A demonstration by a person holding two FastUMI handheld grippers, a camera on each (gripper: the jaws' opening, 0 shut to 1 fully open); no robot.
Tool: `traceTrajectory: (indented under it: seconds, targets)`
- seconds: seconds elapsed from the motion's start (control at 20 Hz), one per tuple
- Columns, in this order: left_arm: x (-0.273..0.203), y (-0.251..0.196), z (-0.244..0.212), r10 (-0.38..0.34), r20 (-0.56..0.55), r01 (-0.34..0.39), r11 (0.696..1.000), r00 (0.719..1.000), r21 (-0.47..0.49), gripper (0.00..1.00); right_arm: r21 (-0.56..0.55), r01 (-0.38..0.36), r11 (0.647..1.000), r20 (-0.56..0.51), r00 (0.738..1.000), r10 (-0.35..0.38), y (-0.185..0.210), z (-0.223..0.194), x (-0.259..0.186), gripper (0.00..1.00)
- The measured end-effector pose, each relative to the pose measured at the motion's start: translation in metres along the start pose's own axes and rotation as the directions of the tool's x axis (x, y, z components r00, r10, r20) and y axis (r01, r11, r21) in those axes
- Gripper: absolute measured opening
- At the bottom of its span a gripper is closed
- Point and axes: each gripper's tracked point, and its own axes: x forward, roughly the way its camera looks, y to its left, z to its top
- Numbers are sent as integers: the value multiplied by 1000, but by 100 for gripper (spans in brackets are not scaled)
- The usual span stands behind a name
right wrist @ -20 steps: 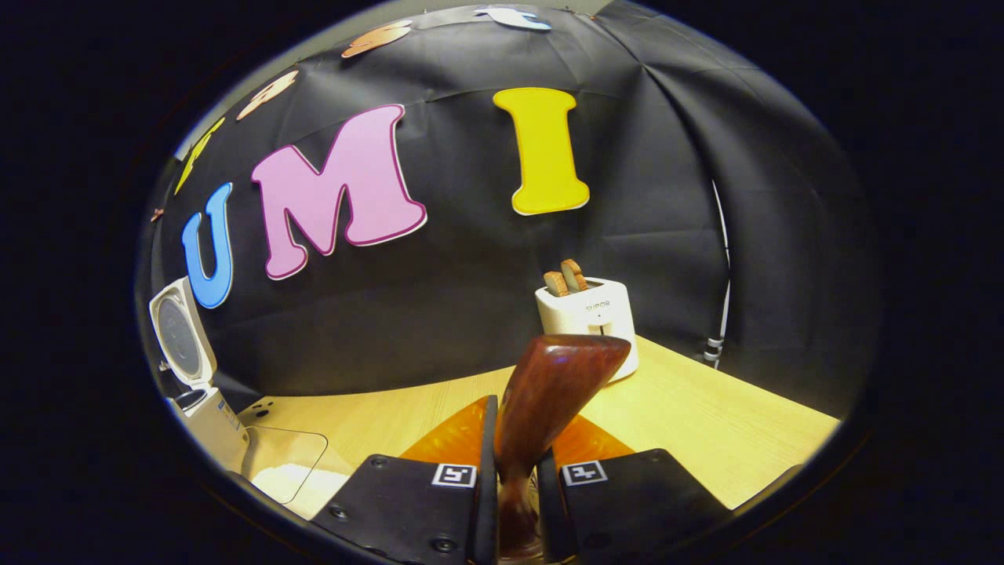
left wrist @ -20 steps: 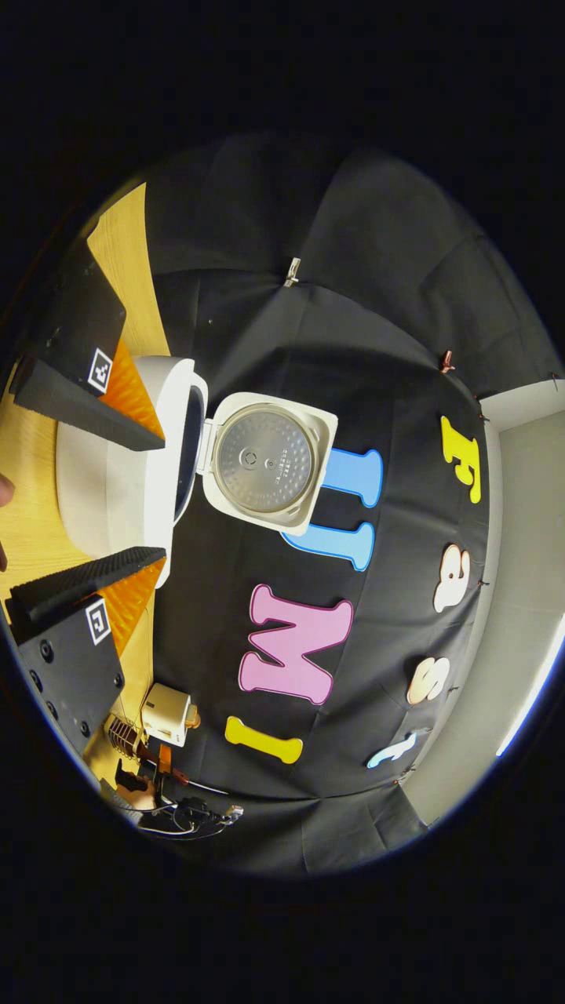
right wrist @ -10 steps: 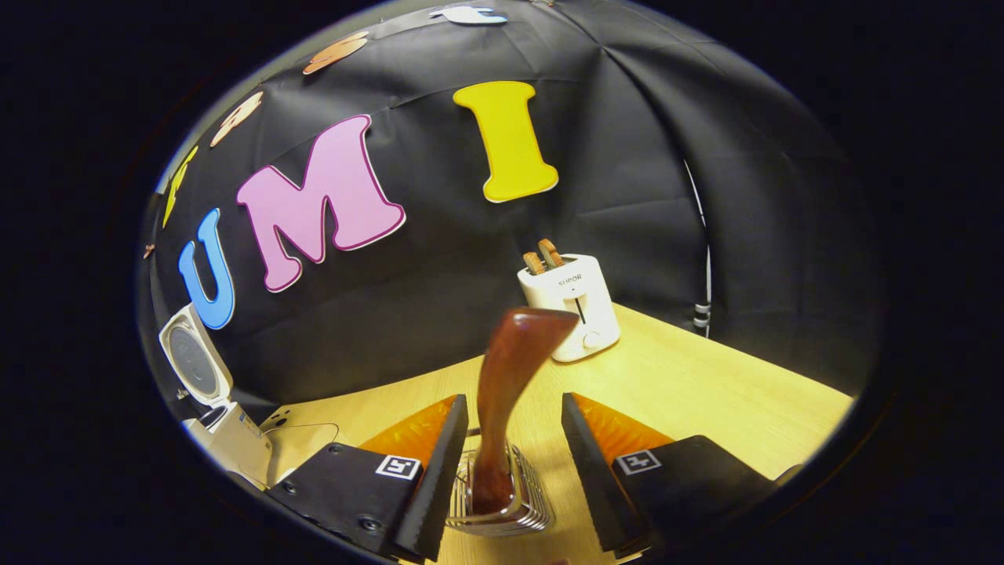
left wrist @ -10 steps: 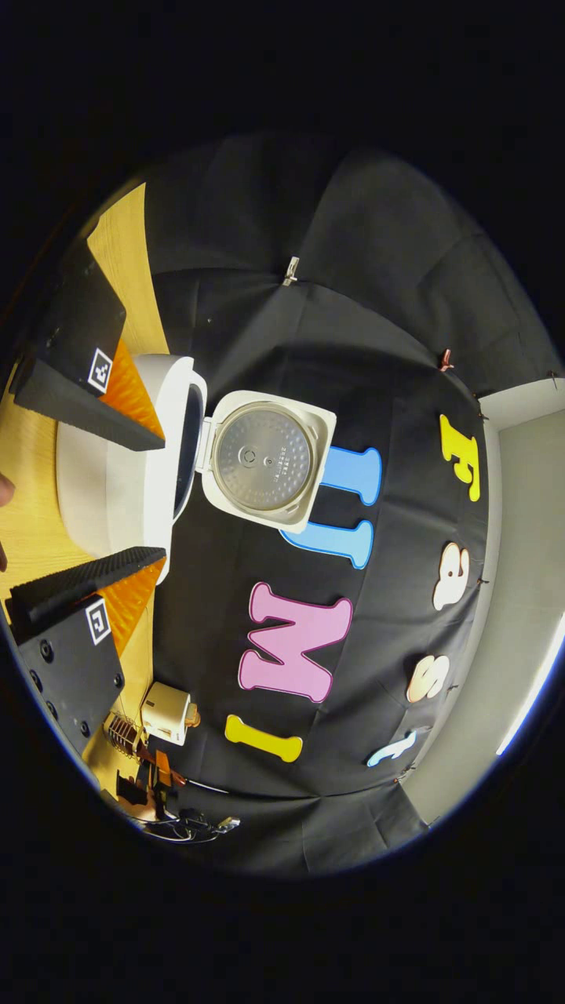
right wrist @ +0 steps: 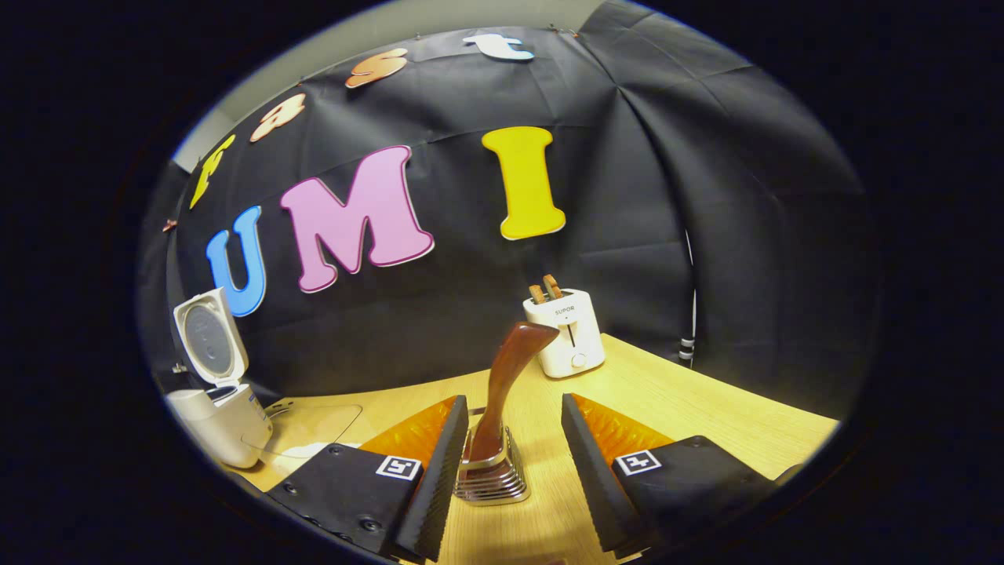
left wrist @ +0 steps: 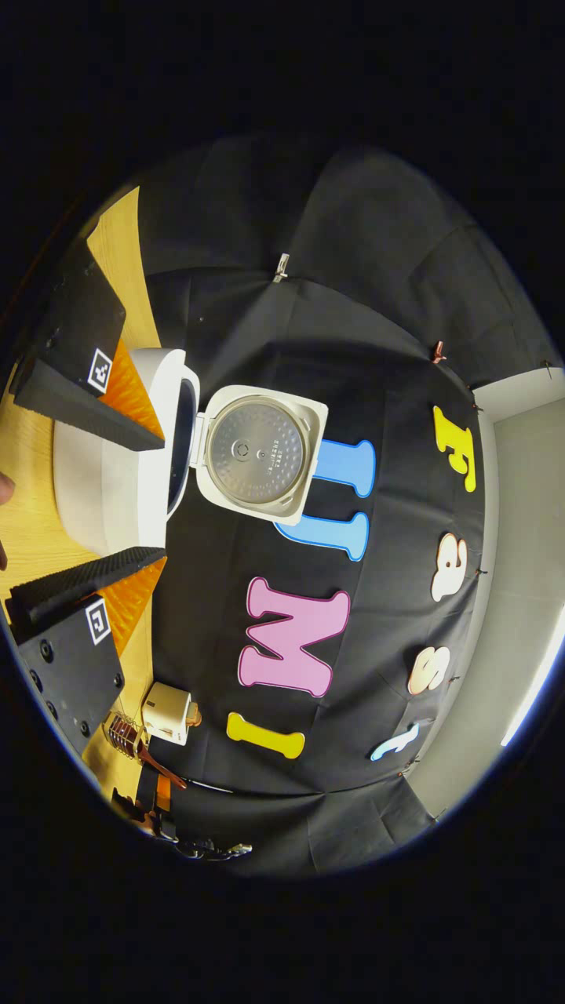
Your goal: Close the left gripper, press the button to open the rice cooker; take a wooden spoon from the chopstick holder with the right hand, scoop a spoonful of rice and pour it into the rice cooker, then put the wooden spoon back into the chopstick holder.
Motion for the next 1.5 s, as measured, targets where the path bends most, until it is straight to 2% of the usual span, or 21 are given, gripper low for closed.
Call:
traceTrajectory:
  seconds: [0.2, 0.5, 0.6, 0.75, 0.9, 1.15, 1.25, 1.3, 1.35, 1.4, 1.5]
  targets:
    - [15, -9, 30, -39, 15, 39, 999, 999, 11, 80, -82, -82, 993, 27, 996, 85, 29, 1, -24, 76]
    - [69, -10, 122, -66, 114, 62, 997, 991, 45, 79, -133, -190, 973, 17, 981, 194, 62, -10, -40, 76]
    - [95, -8, 153, -62, 149, 46, 993, 987, 107, 79, -138, -199, 970, 23, 979, 204, 64, -9, -43, 76]
    - [140, 3, 183, -16, 192, -20, 983, 981, 184, 79, -155, -207, 966, 42, 975, 216, 66, -5, -51, 76]
    - [187, 11, 193, 10, 184, -53, 973, 983, 226, 79, -174, -209, 962, 59, 973, 222, 67, 2, -58, 76]
    - [263, 40, 200, 102, 123, -127, 969, 987, 213, 78, -197, -193, 961, 77, 974, 212, 63, 12, -73, 76]
    - [289, 43, 206, 108, 115, -130, 970, 987, 204, 78, -196, -193, 961, 71, 975, 210, 64, 12, -79, 76]
    - [300, 46, 206, 116, 106, -137, 967, 988, 216, 78, -197, -192, 961, 66, 976, 208, 62, 11, -81, 76]
    - [311, 49, 205, 124, 92, -143, 962, 988, 235, 74, -199, -193, 961, 62, 976, 208, 63, 10, -83, 76]
    - [319, 54, 201, 140, 79, -156, 954, 987, 256, 78, -201, -194, 960, 59, 976, 209, 63, 8, -86, 76]
    - [334, 63, 196, 171, 61, -181, 940, 983, 289, 78, -205, -197, 959, 53, 976, 212, 63, 6, -89, 76]
